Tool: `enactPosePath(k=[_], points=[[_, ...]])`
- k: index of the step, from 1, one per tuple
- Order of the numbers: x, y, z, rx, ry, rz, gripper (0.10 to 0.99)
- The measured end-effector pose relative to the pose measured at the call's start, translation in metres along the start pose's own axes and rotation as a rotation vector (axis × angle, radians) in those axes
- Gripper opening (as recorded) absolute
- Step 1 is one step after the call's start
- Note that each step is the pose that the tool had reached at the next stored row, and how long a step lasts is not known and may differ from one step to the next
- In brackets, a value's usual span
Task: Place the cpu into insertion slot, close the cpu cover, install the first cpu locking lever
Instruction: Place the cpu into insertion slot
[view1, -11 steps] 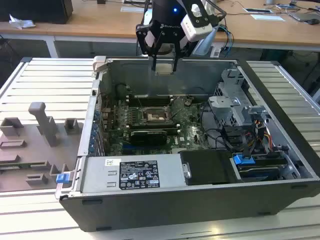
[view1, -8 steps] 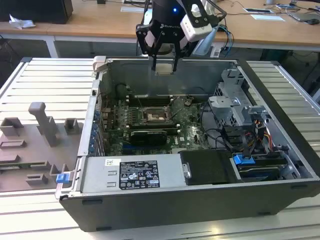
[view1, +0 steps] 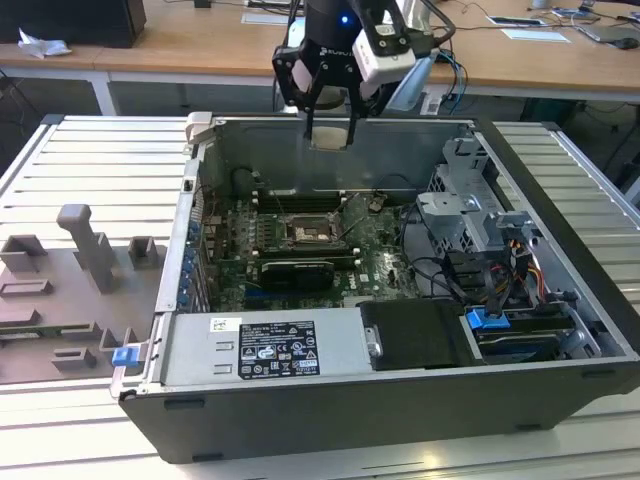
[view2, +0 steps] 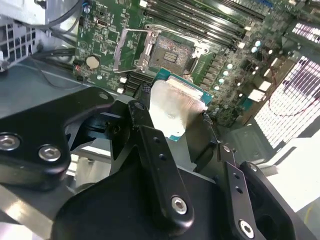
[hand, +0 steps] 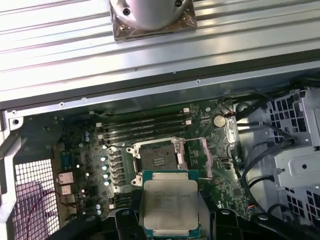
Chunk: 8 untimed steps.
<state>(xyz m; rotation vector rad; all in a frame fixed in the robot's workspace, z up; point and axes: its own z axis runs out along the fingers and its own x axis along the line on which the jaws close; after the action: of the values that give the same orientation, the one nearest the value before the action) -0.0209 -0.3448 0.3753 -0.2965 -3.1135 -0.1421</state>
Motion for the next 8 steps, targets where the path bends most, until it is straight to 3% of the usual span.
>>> enactPosePath(k=[8], points=[[0.0,-0.0001,0.0006,-0.003,-0.0124,0.138,0.525]])
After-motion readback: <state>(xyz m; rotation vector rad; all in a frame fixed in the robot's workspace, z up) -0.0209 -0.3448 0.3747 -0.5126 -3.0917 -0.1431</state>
